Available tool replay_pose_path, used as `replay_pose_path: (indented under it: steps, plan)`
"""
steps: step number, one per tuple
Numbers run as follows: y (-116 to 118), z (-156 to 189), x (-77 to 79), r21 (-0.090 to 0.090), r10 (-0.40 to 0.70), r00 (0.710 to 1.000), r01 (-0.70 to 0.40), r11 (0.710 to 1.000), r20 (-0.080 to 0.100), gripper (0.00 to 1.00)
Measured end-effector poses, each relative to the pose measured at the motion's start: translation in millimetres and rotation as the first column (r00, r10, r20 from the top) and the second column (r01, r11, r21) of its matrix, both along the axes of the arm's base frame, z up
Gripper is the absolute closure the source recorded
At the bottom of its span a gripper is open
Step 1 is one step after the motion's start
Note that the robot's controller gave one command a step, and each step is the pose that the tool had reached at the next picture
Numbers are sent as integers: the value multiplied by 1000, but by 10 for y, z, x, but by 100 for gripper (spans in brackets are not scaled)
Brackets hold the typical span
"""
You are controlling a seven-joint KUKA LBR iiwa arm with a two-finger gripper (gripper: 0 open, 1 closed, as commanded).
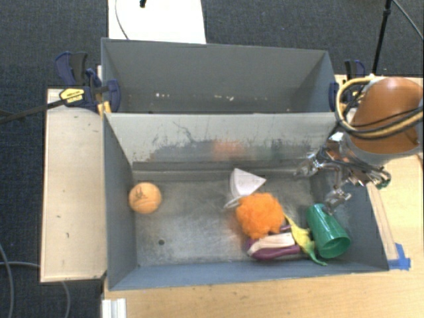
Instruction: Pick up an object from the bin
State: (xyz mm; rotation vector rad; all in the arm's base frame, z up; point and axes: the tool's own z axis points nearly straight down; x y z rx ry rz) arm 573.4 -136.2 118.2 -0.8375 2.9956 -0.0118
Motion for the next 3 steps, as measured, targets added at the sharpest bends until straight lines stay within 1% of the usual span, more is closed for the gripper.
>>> replay_pose_path:
  steps: [1,2,3]
  plan:
    - [-77,-261,-61,-3,131,991,-131,991,-19,0]
    - [-30,-60,-324,2,234,972,-235,972,-34,0]
    - [279,167,-503,-1,536,843,-537,844,-33,0]
